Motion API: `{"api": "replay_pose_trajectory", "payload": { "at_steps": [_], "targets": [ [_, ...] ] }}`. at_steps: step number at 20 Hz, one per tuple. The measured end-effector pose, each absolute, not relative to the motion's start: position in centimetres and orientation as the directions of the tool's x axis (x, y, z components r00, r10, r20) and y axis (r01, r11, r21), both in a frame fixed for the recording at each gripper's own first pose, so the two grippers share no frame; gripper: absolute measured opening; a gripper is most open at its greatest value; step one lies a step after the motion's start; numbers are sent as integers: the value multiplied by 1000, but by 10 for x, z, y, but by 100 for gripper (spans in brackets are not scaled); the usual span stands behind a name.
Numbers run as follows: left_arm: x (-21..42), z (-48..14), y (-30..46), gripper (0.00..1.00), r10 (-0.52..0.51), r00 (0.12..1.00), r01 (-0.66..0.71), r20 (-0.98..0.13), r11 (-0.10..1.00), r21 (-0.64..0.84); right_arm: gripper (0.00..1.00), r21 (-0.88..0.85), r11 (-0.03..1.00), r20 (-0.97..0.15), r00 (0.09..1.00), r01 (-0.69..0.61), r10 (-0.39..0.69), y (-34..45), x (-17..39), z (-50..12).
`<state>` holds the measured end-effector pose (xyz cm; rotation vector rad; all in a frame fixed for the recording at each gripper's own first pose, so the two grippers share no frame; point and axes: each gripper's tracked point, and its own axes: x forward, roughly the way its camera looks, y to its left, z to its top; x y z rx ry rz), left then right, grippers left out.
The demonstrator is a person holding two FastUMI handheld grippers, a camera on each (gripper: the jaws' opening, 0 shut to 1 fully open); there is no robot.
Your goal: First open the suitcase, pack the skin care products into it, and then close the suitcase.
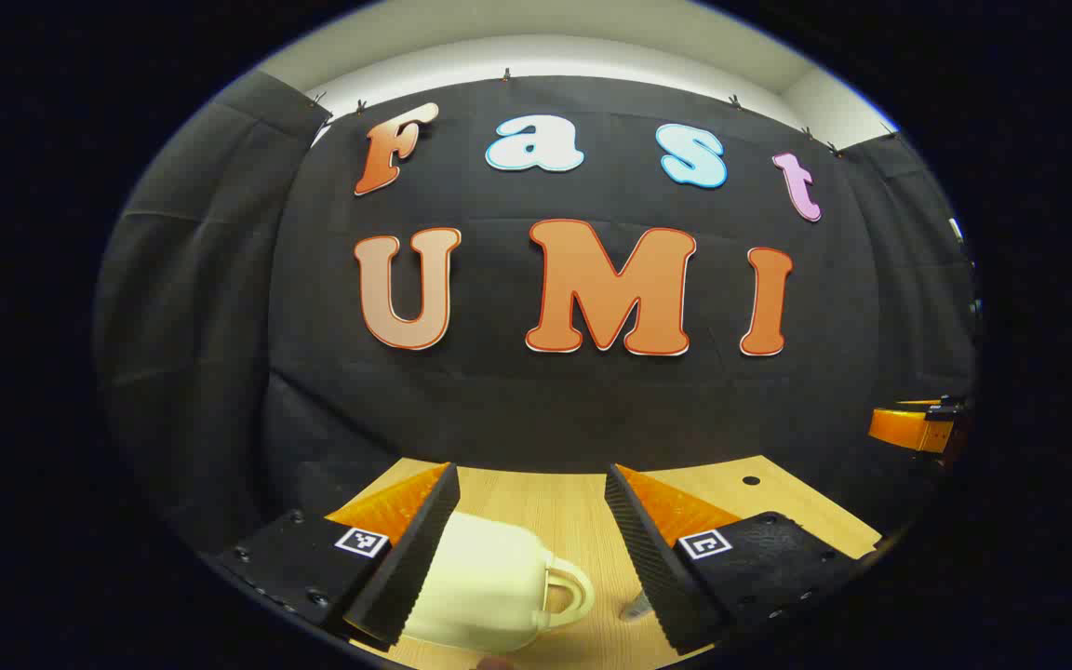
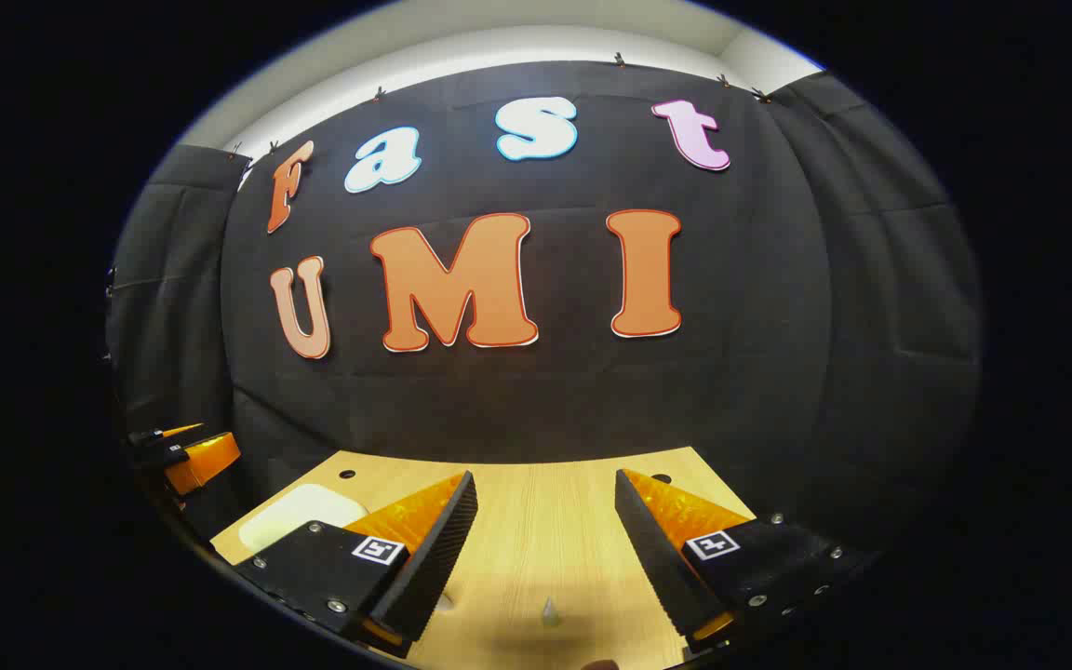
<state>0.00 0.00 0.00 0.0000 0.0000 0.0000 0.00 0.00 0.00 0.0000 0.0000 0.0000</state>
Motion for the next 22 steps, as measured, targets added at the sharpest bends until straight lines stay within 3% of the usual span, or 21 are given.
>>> {"api": "replay_pose_trajectory", "payload": {
  "at_steps": [8,18,22],
  "targets": [
    [-9,-1,-22,97,40,999,-41,20,998,53,94,-9,998,7,998,-58,58,-10,7,-4],
    [25,-18,-6,96,-46,999,49,-27,989,136,94,1,999,-26,999,44,-44,3,16,-18],
    [36,-46,4,98,-44,996,64,-80,962,265,94,-6,998,-56,996,66,-66,8,16,-32]
  ]
}}
